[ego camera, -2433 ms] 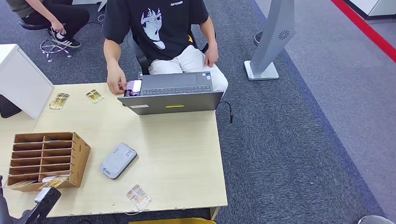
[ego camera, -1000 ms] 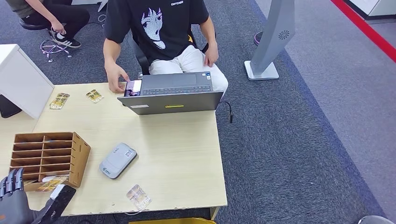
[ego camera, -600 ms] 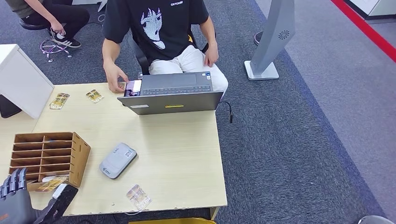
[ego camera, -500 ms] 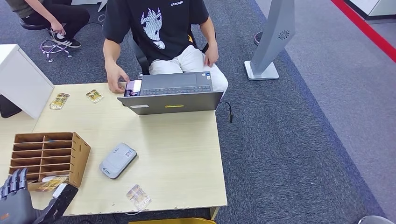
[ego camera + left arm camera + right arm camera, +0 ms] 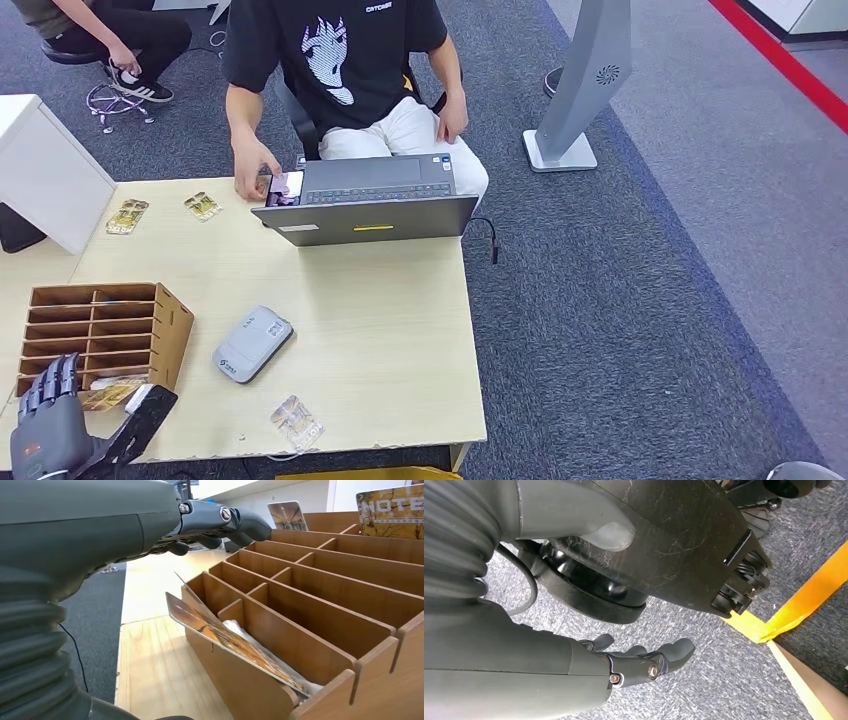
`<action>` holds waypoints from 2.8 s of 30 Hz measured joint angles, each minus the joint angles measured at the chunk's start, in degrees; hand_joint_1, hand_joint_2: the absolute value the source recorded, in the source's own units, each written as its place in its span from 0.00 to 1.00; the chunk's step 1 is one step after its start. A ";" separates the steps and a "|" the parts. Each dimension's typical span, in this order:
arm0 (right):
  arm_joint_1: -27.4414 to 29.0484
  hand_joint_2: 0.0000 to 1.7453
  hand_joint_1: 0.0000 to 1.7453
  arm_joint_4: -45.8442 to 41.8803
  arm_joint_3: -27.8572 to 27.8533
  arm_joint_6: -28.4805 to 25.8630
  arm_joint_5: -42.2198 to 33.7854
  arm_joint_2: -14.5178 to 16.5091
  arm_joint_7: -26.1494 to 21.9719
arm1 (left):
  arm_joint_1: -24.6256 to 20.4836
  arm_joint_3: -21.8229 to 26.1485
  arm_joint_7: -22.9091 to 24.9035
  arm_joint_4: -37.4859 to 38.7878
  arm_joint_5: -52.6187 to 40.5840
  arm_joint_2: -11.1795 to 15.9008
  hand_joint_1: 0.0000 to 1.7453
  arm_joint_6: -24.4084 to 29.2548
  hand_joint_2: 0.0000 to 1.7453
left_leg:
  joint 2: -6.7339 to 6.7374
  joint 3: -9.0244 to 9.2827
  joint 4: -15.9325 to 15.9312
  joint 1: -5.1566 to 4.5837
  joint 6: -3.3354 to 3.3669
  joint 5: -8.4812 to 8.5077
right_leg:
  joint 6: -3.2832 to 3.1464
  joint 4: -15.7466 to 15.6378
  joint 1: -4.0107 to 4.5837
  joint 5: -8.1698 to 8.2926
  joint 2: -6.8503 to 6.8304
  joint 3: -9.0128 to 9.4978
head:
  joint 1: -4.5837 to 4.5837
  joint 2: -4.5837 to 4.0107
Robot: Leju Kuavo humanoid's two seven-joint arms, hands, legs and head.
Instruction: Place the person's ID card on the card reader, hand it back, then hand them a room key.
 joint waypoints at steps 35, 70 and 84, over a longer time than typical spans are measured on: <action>-0.74 1.00 0.00 0.69 1.33 -1.07 -2.50 -0.32 -0.62 | -1.24 -0.59 0.60 2.25 -0.27 0.27 1.00 1.04 1.00 | 0.00 0.00 0.00 0.00 0.00 0.00 | 0.00 0.01 0.00 0.00 0.00 0.00 | 0.00 0.00; 0.00 1.00 0.00 0.00 2.88 -2.49 -1.84 -1.38 0.50 | 0.49 1.02 -2.12 -9.38 -3.92 0.56 1.00 10.98 1.00 | -0.03 -0.01 0.00 0.01 0.00 0.00 | 0.00 0.01 0.00 0.00 -0.01 0.00 | -0.01 0.00; 0.33 1.00 0.00 -0.63 3.08 -2.46 -0.66 -1.61 1.22 | 0.05 1.20 -6.91 -19.81 -8.37 1.45 1.00 22.07 1.00 | -0.03 -0.01 0.00 0.00 0.00 0.00 | 0.00 0.00 0.00 0.00 -0.01 0.00 | 0.00 0.00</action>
